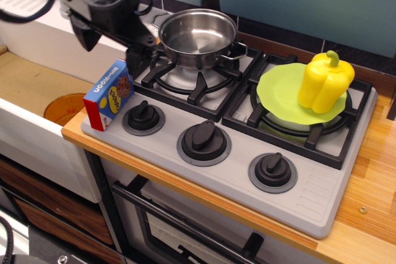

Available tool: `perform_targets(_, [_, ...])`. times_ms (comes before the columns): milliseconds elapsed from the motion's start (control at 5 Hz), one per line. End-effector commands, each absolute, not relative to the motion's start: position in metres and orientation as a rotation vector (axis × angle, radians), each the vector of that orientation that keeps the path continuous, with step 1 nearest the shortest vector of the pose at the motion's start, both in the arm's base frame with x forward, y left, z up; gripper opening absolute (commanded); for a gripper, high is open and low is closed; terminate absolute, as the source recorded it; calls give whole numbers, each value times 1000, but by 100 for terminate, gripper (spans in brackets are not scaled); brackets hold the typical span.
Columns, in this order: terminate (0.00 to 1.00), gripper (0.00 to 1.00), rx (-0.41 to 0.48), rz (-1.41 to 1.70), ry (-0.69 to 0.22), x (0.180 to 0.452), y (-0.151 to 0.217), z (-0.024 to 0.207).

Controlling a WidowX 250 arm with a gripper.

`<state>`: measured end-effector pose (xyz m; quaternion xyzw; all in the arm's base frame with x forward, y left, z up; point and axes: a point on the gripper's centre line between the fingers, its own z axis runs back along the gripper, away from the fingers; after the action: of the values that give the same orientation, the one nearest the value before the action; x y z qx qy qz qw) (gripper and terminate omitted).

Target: Put yellowpepper on plate and cookiebox in pot or pan on stove

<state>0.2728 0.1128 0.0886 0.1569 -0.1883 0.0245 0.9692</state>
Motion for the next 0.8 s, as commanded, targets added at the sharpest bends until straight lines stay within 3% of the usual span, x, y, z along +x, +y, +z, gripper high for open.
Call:
perform_targets(0, [0, 100, 305, 58, -437, 275, 124, 77])
perform_targets(200, [0, 100, 295, 78, -432, 270, 121, 63])
perform_targets(400, [0, 0, 296, 107, -394, 274, 112, 49])
perform_targets(600, [0, 0, 271, 110, -347, 277, 106, 55])
